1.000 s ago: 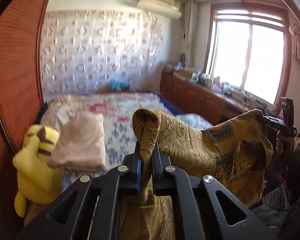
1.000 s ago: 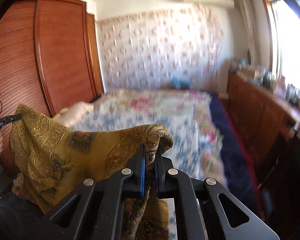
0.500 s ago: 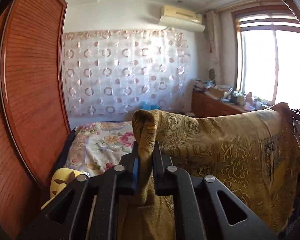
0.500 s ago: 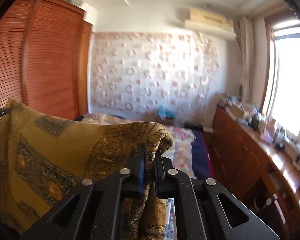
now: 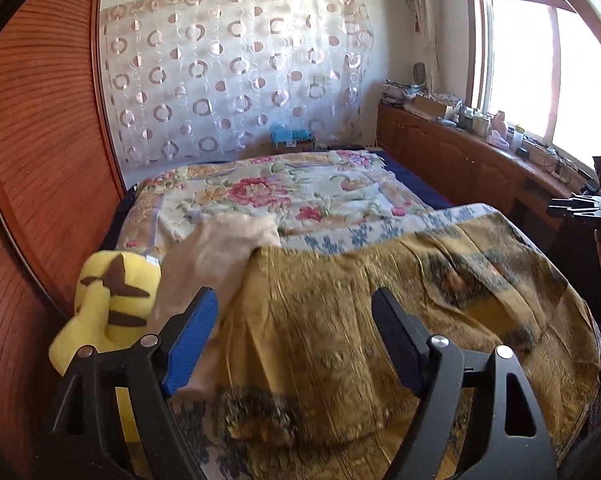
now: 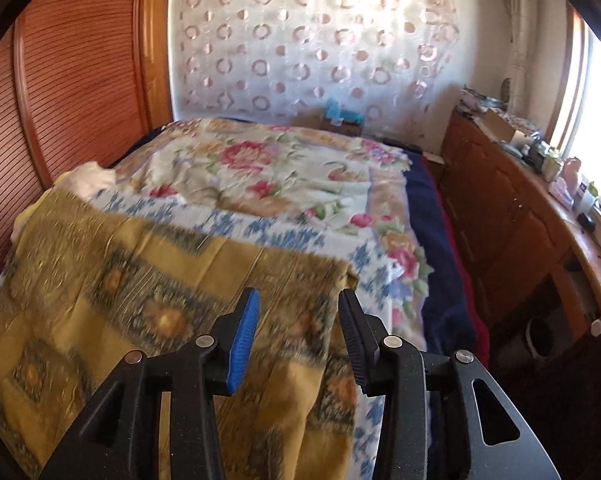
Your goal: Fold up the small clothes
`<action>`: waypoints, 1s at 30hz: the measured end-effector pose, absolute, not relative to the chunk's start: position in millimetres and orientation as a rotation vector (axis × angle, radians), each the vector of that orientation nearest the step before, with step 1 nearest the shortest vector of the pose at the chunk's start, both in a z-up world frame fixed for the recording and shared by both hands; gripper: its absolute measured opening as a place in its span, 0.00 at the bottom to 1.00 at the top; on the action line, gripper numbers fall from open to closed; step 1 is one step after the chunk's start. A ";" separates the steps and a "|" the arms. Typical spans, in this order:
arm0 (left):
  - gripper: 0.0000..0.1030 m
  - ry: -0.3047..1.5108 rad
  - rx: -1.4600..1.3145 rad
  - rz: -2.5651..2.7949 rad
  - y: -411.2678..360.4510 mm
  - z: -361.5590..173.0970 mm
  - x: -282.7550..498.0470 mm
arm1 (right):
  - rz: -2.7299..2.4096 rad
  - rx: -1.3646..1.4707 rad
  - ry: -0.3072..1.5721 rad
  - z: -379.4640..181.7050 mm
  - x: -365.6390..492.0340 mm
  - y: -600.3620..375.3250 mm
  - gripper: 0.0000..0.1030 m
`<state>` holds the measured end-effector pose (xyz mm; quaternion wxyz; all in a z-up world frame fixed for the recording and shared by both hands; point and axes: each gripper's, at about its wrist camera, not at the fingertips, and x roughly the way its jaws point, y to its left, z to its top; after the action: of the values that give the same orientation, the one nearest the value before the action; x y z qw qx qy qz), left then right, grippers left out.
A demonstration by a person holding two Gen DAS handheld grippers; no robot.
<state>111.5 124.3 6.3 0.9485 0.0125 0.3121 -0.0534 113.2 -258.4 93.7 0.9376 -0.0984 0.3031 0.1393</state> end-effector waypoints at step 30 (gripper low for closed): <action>0.78 0.857 -0.044 -0.095 116.6 -106.7 68.9 | 0.202 -0.091 0.724 19.7 95.2 -306.2 0.56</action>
<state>68.9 116.6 -106.7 0.9083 -0.0214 0.4152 -0.0460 95.2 -306.2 19.7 0.9292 -0.0442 0.3535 0.0984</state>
